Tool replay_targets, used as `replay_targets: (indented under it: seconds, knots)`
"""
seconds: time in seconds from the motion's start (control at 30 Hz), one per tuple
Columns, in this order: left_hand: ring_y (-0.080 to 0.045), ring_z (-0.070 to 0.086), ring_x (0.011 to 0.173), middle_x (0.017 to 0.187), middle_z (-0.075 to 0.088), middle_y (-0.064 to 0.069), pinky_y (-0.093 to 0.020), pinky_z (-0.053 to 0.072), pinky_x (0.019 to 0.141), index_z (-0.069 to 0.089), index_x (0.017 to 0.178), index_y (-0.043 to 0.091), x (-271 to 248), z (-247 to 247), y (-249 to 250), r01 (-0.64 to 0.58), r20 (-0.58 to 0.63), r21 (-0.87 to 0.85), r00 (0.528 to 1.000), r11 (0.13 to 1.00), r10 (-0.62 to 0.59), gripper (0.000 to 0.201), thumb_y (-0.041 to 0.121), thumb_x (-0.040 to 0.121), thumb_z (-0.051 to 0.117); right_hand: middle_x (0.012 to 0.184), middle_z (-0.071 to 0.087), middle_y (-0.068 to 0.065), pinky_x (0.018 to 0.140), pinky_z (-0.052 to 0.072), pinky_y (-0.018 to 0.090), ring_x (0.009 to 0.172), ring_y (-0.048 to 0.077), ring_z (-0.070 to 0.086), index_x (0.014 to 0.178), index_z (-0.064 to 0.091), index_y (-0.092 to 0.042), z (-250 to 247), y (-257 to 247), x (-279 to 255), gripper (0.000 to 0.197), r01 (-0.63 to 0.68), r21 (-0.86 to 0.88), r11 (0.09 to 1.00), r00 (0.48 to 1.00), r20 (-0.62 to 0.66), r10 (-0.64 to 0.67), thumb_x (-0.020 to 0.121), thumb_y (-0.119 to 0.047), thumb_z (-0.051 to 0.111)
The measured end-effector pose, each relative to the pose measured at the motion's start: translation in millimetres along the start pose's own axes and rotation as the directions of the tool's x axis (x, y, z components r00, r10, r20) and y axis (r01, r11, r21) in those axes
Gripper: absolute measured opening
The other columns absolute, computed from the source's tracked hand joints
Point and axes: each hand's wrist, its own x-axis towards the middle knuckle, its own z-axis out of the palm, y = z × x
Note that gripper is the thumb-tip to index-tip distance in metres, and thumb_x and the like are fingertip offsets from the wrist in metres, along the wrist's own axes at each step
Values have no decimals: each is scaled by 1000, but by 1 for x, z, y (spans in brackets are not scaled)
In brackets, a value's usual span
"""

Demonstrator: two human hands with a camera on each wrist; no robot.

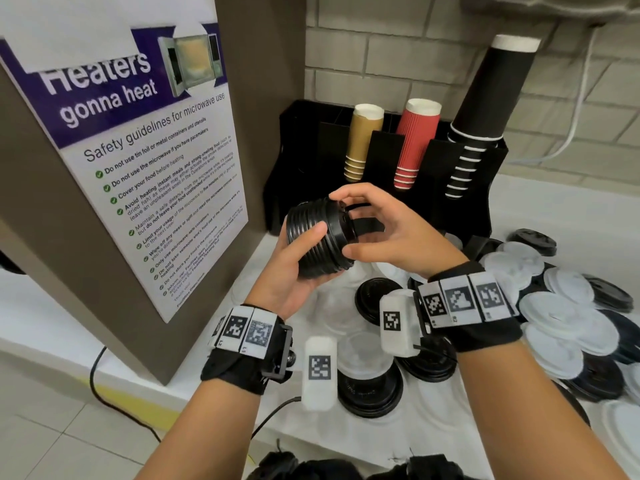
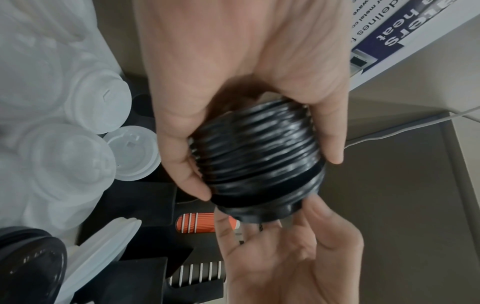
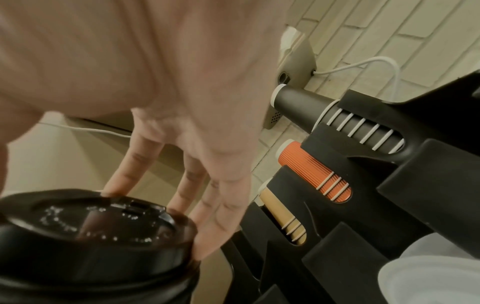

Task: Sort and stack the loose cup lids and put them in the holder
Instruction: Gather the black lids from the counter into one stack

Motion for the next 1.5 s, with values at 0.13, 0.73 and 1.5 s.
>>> replay_targets:
  seconds: [0.13, 0.73, 1.5]
  knots:
    - [-29, 62, 115, 140, 53, -19, -38, 58, 77, 37, 146, 14, 1, 1, 0, -13, -11, -15, 1000, 1000, 13, 76, 35, 78, 63, 120, 48, -5, 81, 55, 30, 111, 11, 53, 124, 53, -26, 0, 0, 0, 60, -1, 13, 1000, 1000, -24, 1, 74, -3, 77]
    - [-32, 62, 111, 111, 67, -11, -40, 58, 81, 61, 114, 12, 4, -15, 2, -46, -64, -100, 997, 994, 40, 45, 31, 74, 67, 109, 50, -5, 79, 44, 28, 94, 14, 48, 129, 48, -24, -9, 35, 22, 75, -167, -939, 302, 680, 112, 724, 69, -59, 74]
    - [-25, 63, 111, 140, 53, -17, -42, 56, 84, 37, 146, 12, 8, -6, -4, -59, -73, -33, 996, 998, 57, 78, 30, 75, 65, 89, 62, 2, 68, 52, 27, 67, 9, 59, 111, 40, -29, -27, 43, 24, 60, -312, -340, 887, 949, -151, 276, 69, -34, 82]
